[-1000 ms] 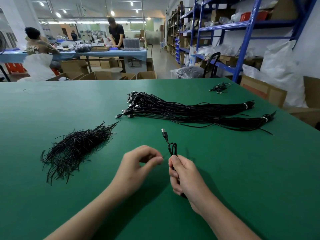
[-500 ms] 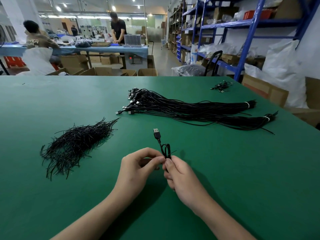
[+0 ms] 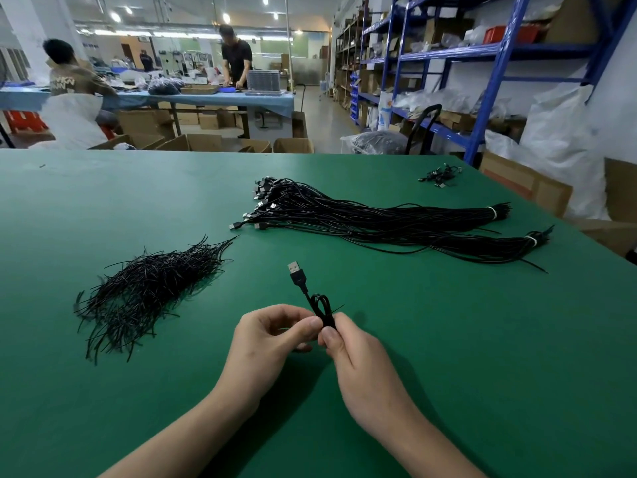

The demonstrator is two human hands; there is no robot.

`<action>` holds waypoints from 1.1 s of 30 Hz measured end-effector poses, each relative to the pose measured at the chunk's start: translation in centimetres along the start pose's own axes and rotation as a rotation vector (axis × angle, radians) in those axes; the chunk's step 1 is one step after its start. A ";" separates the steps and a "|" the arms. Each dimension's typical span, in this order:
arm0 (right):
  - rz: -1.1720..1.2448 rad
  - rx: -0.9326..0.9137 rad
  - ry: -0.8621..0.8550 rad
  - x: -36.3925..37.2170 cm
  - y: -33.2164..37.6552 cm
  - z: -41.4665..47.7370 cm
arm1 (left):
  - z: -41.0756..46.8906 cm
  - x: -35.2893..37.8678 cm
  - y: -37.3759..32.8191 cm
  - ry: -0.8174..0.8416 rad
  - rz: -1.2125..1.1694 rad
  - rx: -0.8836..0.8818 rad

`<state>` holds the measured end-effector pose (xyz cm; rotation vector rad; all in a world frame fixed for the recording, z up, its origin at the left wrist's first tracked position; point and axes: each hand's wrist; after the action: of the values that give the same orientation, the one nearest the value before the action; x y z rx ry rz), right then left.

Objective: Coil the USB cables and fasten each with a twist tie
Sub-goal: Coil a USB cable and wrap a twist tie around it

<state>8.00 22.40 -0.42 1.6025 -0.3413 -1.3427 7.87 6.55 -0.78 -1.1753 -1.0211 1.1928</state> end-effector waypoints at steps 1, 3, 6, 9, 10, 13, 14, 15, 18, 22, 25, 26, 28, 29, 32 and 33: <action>-0.012 0.003 -0.009 0.0 0.0 0.0 | -0.1 0.1 0.0 0.007 0.023 -0.002; -0.028 0.011 -0.027 0.1 -0.1 0.1 | -0.1 0.1 -0.1 0.018 0.043 0.009; -0.042 0.019 -0.068 0.2 -0.1 0.1 | -0.3 0.5 -0.3 0.023 0.046 0.020; -0.051 0.034 -0.113 0.1 0.0 0.1 | -0.4 0.9 -0.6 0.040 -0.019 0.009; -0.053 0.040 -0.120 0.1 0.1 0.1 | -0.4 0.9 -0.6 0.052 -0.043 0.004; -0.058 0.064 -0.127 0.1 0.2 0.2 | -0.4 1.0 -0.7 0.093 -0.090 -0.006; -0.057 0.071 -0.126 0.1 0.2 0.3 | -0.4 1.0 -0.6 0.107 -0.101 -0.008; -0.055 0.077 -0.125 0.1 0.2 0.3 | -0.3 0.9 -0.6 0.118 -0.113 -0.012; -0.057 0.078 -0.133 0.2 0.4 0.3 | -0.2 0.7 -0.2 0.125 -0.168 -0.023; -0.139 0.083 -0.116 0.5 0.6 0.2 | -0.1 0.5 0.1 0.145 -0.226 -0.025; -0.244 0.084 -0.104 0.4 0.9 0.1 | 0.0 0.6 0.1 0.149 -0.249 -0.036; -0.278 0.082 -0.099 0.3 1.0 0.1 | 0.0 0.7 0.0 0.149 -0.255 -0.037; -0.333 0.080 -0.087 0.2 1.1 0.0 | 0.0 0.8 -0.1 0.149 -0.266 -0.036; -0.353 0.082 -0.082 0.2 1.1 -0.1 | 0.0 0.8 -0.1 0.147 -0.268 -0.036; -0.367 0.085 -0.063 0.1 0.9 0.0 | -0.1 1.0 -0.2 0.117 -0.234 -0.021; -0.355 0.080 -0.056 0.1 0.9 0.1 | -0.2 1.1 -0.2 0.102 -0.211 -0.011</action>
<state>8.30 21.86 0.26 1.7523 -0.1479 -1.6615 8.17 7.60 -0.58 -1.0959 -1.0470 0.9532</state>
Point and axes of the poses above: each hand's wrist, its own z-axis towards the middle knuckle, its own x-axis out of the palm, y = z × x, and after that the axes turned 13 degrees about y, right-handed
